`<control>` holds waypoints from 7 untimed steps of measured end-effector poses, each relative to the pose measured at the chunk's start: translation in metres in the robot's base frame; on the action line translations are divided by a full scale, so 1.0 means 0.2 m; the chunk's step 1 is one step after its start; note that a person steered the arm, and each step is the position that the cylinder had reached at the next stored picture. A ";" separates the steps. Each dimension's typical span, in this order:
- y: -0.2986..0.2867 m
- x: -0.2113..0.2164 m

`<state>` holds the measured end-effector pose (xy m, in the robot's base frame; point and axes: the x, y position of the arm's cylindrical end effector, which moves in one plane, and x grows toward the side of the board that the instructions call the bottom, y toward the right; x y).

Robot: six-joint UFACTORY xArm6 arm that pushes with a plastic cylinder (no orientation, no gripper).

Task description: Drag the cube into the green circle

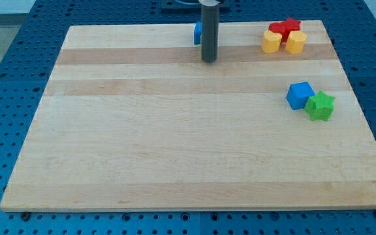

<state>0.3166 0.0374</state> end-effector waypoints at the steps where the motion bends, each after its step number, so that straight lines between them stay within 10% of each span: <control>1: 0.20 0.09; 7: 1.20 0.73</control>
<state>0.4628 0.2781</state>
